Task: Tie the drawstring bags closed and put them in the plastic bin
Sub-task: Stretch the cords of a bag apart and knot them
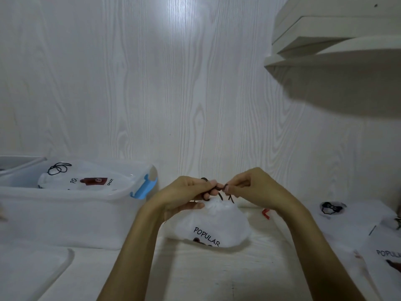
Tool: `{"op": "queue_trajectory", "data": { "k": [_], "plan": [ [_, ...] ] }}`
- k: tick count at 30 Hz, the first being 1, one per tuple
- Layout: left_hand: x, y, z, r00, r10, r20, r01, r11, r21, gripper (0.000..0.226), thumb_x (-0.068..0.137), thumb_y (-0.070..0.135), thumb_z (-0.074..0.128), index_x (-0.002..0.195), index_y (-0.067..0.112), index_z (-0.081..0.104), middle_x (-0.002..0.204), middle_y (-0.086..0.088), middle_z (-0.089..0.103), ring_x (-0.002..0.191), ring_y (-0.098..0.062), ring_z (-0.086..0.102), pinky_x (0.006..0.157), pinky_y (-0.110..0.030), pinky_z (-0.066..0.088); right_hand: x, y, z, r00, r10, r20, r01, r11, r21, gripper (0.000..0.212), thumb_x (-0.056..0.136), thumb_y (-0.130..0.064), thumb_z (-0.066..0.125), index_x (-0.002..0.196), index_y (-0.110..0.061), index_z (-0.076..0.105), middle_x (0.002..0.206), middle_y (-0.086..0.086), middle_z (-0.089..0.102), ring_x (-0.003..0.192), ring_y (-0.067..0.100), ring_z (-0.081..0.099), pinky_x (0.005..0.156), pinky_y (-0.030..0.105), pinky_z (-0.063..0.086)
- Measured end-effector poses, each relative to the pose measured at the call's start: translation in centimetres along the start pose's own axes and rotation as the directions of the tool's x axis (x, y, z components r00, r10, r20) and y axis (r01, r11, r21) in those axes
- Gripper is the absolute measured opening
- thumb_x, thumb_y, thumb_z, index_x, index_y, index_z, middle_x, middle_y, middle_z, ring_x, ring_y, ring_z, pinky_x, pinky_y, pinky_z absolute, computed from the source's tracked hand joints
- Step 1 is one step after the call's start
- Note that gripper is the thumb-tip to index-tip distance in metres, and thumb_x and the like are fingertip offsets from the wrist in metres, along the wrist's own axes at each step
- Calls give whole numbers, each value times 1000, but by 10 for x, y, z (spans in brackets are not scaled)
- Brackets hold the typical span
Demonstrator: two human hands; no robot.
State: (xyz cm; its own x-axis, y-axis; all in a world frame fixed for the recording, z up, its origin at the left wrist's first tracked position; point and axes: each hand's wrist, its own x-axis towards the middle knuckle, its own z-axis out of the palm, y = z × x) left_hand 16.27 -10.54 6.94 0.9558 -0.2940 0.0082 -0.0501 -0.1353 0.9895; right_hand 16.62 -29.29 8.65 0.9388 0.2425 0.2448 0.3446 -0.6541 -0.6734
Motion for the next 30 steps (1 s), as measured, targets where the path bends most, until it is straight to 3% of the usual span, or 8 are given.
{"op": "queue_trajectory", "data": {
  "k": [3,6,14,16,19,22,25,30],
  "plan": [
    [0,-1,-1,999,-10,-52,5,995,-98,18,90,28,60,89,16,74,64,11,66,58,3,58,55,-9,47,0,-2,-3,991,-73,-110,80,995,58,6,85,-25,68,86,-23,73,70,-8,72,66,-6,63,66,8,44],
    [1,-1,-4,997,-13,-76,-4,976,-217,17,87,23,64,91,9,74,67,5,66,57,0,58,54,-8,49,-6,-7,-12,994,-53,-92,63,991,118,8,84,-28,69,85,-22,74,52,-11,64,47,-7,52,59,10,41],
    [-4,-1,-8,999,-14,-42,3,964,-267,12,79,5,67,88,11,74,89,-6,74,77,-10,68,78,-19,56,-29,-37,-16,946,-55,321,80,995,-65,16,81,-41,68,78,-28,76,62,-11,68,52,-4,52,52,7,37],
    [-5,0,-8,999,-10,-36,1,971,-239,13,79,2,67,85,11,74,86,-5,74,72,-8,69,66,-15,57,-25,-37,-13,972,-67,224,97,987,-125,26,84,-48,59,81,-28,75,64,-12,67,52,-5,51,51,7,38],
    [-7,1,-10,998,11,-58,-20,986,-163,16,78,2,70,73,15,78,80,-1,74,68,-4,67,57,-9,52,-14,-29,-10,995,-96,-16,94,989,-112,16,87,-39,61,94,-27,69,85,-14,66,72,-1,57,68,14,44],
    [-7,2,-10,995,74,-72,-82,991,-105,16,78,1,69,75,15,77,80,-2,75,71,-5,68,61,-10,52,-9,-24,1,976,-111,188,131,986,-100,23,86,-32,65,109,-27,69,103,-15,67,82,-9,57,78,14,43],
    [-5,1,-9,983,129,-134,-131,991,-8,12,78,3,71,81,13,76,81,-1,75,75,-5,69,66,-13,52,-5,-17,7,989,-86,117,77,993,84,17,77,-30,75,93,-24,76,91,-8,74,81,-7,64,81,19,50],
    [-2,0,-9,904,298,-307,-277,954,111,13,75,2,75,82,14,76,78,1,76,74,-5,70,64,-12,51,-4,-13,7,999,-24,46,7,941,339,16,74,-23,78,85,-13,77,71,-9,72,62,-7,63,54,4,42]
  ]
}}
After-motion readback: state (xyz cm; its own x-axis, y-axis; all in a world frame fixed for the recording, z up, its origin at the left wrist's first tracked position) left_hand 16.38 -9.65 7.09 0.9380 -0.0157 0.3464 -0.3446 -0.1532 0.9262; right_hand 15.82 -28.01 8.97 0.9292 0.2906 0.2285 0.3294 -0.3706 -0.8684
